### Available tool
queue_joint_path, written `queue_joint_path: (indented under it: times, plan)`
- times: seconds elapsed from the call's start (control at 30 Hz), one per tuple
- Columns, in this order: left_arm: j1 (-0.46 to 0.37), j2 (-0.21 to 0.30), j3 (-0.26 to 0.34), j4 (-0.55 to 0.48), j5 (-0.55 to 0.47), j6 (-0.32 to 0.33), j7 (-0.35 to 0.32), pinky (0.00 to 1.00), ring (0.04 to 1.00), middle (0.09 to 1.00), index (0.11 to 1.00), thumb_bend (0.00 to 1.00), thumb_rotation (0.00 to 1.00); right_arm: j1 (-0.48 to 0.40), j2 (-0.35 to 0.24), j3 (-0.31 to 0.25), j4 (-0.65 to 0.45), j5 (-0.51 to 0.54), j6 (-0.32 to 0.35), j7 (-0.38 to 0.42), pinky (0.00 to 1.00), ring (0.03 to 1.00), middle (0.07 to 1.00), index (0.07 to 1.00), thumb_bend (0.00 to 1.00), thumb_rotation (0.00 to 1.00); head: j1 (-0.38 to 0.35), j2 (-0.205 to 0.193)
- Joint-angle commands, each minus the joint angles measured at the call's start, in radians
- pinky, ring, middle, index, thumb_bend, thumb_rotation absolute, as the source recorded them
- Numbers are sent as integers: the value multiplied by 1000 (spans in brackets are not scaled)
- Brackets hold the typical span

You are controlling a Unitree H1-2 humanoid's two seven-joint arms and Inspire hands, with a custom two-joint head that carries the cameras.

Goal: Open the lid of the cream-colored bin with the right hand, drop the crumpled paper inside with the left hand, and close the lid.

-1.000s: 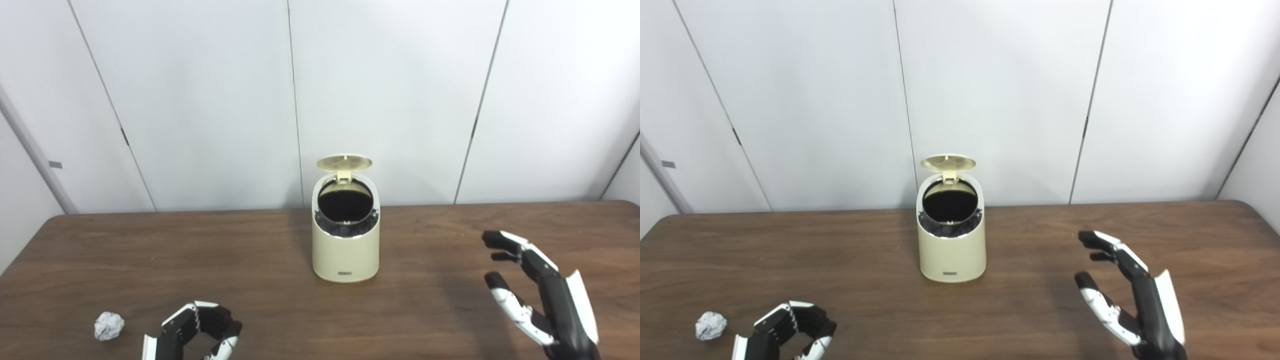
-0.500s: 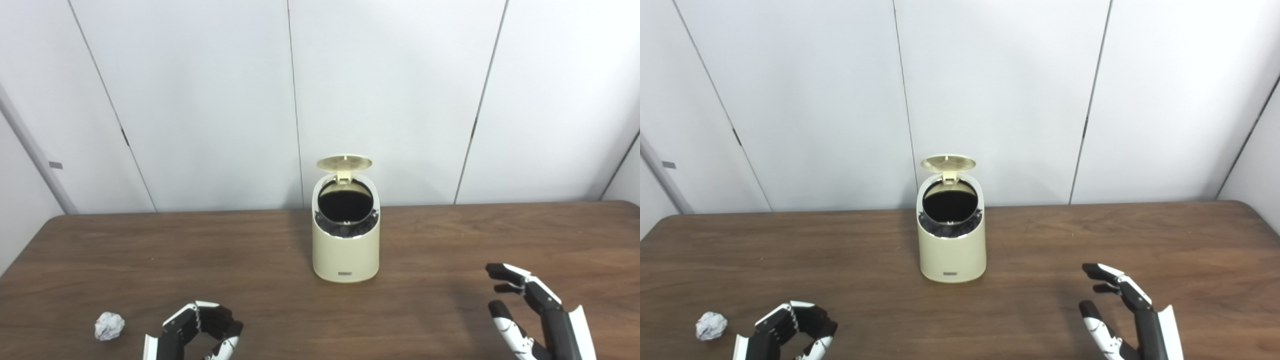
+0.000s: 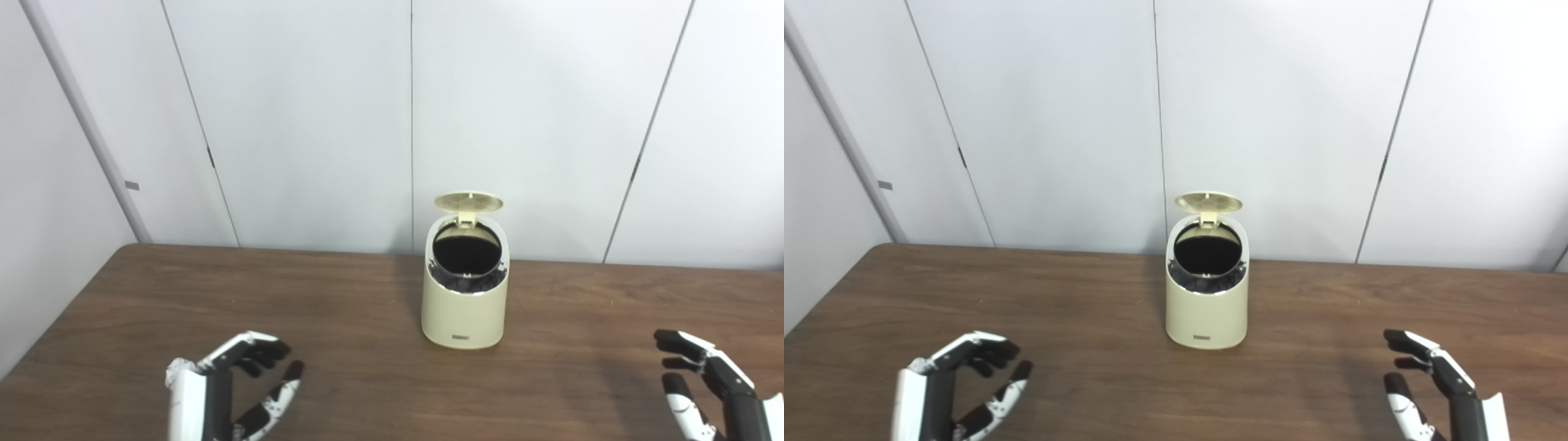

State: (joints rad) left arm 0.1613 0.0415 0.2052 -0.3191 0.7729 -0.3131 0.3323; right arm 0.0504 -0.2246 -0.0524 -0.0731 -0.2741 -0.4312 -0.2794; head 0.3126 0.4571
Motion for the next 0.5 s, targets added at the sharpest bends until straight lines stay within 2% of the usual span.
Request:
queue_joint_path:
  times: [0.0,0.07,0.13,0.2,0.33,0.4,0.47]
  plan:
    - [-28,46,30,-23,63,1,65,335,429,493,485,486,60,-6,-36,-17,37,11,-38,-2,617,714,727,691,158,736,11,1]
    - [-32,76,54,-16,89,11,90,331,431,503,485,487,60,-13,-48,-14,54,22,-38,-4,616,718,730,693,161,751,37,2]
    - [-32,110,75,11,110,14,131,314,424,513,469,392,17,-20,-59,-9,67,33,-38,-5,614,720,728,690,169,783,52,1]
    - [-30,134,81,33,134,21,162,317,432,533,462,378,4,-27,-71,-7,78,40,-38,-4,608,719,725,687,170,802,91,5]
    - [-28,153,75,51,182,54,190,347,469,554,491,365,69,-38,-97,-10,114,66,-38,1,604,720,727,702,251,866,149,10]
    - [-29,156,70,49,206,77,198,349,470,549,499,369,55,-42,-109,-7,128,69,-38,-4,601,718,726,706,259,881,160,11]
    - [-29,160,69,42,239,111,201,362,482,536,502,346,91,-44,-119,-3,137,67,-38,-13,593,711,718,703,274,901,170,10]
